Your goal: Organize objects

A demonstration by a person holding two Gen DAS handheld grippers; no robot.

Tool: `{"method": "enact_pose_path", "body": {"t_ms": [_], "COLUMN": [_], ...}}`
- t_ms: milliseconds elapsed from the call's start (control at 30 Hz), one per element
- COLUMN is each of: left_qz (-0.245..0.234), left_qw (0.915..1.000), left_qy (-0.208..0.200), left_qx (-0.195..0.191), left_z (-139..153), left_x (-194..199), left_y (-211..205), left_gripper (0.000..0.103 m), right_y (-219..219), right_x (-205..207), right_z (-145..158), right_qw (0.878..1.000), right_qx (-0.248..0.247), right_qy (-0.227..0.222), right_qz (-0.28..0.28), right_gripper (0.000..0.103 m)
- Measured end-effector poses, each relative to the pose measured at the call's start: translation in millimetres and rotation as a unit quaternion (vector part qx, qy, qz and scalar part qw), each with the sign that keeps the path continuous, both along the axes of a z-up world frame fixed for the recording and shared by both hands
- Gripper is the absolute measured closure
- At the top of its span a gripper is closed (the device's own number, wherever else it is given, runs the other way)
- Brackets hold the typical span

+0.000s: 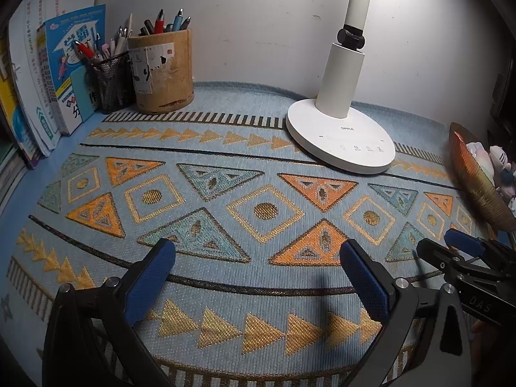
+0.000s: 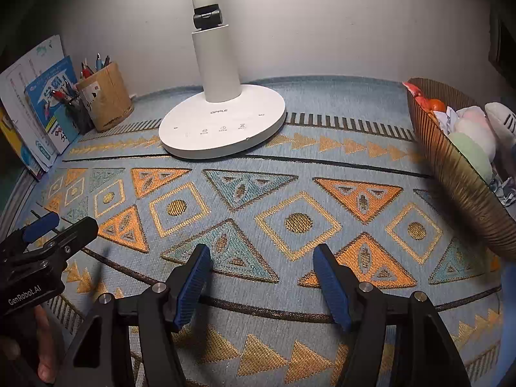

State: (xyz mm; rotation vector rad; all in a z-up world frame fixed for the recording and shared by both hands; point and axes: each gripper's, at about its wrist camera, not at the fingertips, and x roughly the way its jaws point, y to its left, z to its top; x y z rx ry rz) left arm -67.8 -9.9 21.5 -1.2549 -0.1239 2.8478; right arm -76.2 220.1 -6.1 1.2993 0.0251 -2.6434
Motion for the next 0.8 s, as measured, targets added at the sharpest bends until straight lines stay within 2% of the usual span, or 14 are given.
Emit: {"method": "enact_pose_path", "body": {"t_ms": [267, 533, 667, 733, 800], "left_qz": [-0.001, 0.0, -0.008, -0.01, -0.013], "left_qw": [1.0, 0.9991, 0.997, 0.9971, 0.9973], "left_qy": [-0.007, -0.024, -0.055, -0.053, -0.059], "left_qx": [-0.003, -0.035, -0.054, -0.054, -0.041], "left_z": [-3, -8, -17, -17, -19], "left_x": [-2, -5, -12, -12, -12], "left_y": [2, 11, 20, 20, 18], "left_gripper": [0.001, 0.001, 0.001, 0.001, 0.001], "right_y": [0, 1, 4, 3, 0], "right_x": [0, 0, 0, 1, 1], "right_z": [0, -1, -1, -1, -2], "right_qw": [1.0, 1.0, 1.0, 1.0, 1.0], "right_qx": [0.001, 0.007, 0.006, 0.011, 0.022], "right_qy": [0.0, 0.0, -0.001, -0.001, -0.004], "right_qz": [0.001, -0.008, -0.014, -0.015, -0.014], "right_gripper": [0.038, 0.038, 0.038, 0.038, 0.032]}}
